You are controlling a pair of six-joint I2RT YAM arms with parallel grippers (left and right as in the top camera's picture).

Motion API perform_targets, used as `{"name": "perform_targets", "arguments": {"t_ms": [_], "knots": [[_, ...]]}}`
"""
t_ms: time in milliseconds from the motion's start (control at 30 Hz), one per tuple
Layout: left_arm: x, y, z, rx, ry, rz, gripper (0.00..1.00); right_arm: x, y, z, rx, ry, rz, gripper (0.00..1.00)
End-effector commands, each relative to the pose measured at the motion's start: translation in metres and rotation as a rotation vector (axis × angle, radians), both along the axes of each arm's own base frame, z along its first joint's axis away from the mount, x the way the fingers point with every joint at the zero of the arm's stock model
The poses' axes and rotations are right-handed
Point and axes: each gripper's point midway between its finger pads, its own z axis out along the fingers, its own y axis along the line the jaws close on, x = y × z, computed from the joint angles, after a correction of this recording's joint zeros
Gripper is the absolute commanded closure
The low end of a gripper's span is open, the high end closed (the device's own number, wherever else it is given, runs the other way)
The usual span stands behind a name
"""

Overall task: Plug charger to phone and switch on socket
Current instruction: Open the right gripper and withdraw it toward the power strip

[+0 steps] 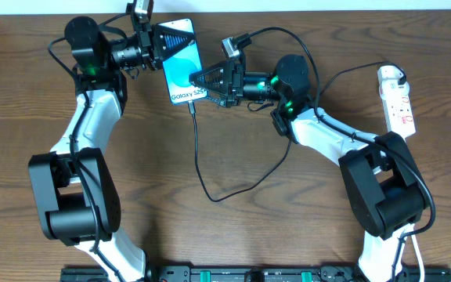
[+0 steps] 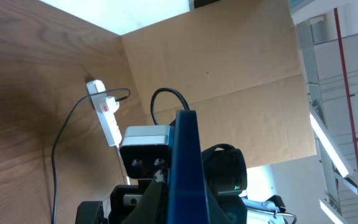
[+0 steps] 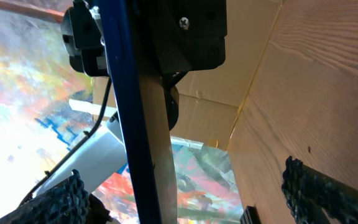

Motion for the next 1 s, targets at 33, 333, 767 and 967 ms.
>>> {"name": "perform_targets", "arguments": {"t_ms": [33, 333, 767, 967], "knots": [[-0.003, 0.001, 0.007, 0.008, -0.032, -0.021, 0.93, 0.004, -0.003, 0.001, 0.003, -0.012, -0.011, 0.01], [-0.007, 0.014, 0.005, 0.020, -0.048, -0.035, 0.93, 0.026, -0.040, -0.002, -0.012, -0.029, -0.038, 0.01], [-0.006, 0.020, 0.005, 0.021, -0.044, -0.027, 0.93, 0.057, -0.093, -0.086, -0.243, 0.180, -0.136, 0.01], [-0.006, 0.020, 0.005, 0.020, -0.043, -0.026, 0.93, 0.056, -0.115, -0.142, -0.458, 0.294, -0.247, 0.01]]}}
